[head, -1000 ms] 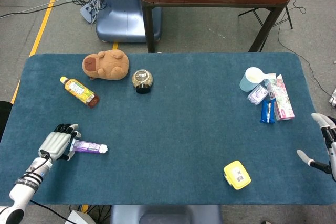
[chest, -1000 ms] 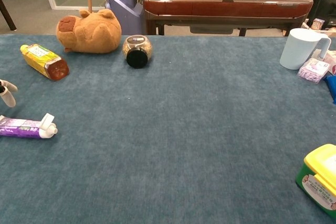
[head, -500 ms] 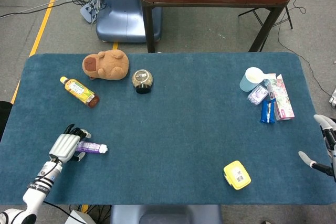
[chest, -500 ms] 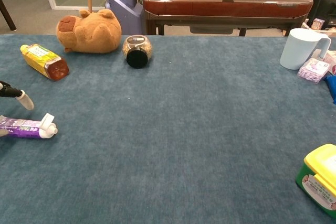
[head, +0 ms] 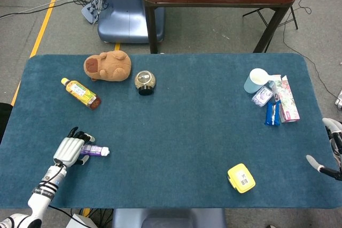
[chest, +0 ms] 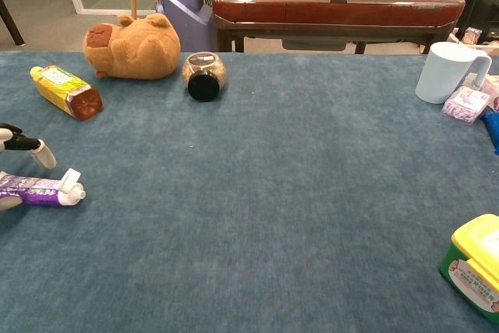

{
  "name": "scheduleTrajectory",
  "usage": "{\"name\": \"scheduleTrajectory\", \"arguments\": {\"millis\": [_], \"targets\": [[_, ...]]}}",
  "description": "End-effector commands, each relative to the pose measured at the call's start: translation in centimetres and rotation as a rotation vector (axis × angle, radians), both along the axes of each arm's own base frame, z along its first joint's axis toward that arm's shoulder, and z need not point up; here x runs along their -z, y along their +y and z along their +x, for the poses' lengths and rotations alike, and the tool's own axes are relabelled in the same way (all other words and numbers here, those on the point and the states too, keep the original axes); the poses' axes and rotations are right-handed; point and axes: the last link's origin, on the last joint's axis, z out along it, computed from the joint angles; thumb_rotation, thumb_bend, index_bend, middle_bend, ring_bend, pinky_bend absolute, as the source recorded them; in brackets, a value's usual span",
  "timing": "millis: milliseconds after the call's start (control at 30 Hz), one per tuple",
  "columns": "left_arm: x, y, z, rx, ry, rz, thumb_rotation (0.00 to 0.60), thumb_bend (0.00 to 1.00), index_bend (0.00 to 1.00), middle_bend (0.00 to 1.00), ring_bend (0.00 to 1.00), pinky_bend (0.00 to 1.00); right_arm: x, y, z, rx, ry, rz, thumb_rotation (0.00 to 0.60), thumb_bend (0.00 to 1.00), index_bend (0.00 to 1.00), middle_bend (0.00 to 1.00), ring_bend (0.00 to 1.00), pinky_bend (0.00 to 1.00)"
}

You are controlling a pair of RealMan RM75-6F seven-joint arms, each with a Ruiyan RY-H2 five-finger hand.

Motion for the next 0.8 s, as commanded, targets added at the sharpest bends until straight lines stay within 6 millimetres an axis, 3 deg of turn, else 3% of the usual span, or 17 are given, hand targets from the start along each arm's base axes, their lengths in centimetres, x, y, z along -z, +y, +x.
{"name": "scheduleTrajectory", "arguments": {"millis": [33,800], "targets": [[0.0,-0.1,-0.1,0.001,0.004,0.004,0.6,0.27,0.31,0.29,0.17,0.0,0.0,-0.1,0.0,-0.001,0.0,0.0,0.6,0.04,0.14,0.19,0.16,0.15],[0.8,-0.7,-1.2,-0.023,-0.002,0.052,0.6,0.27,0.35,0.31,0.18,0.0,-0.1,0.3,0.2,0.003,0.003,-0.004,0.6,0.04,0.14,0.19,0.16,0.15]]}}
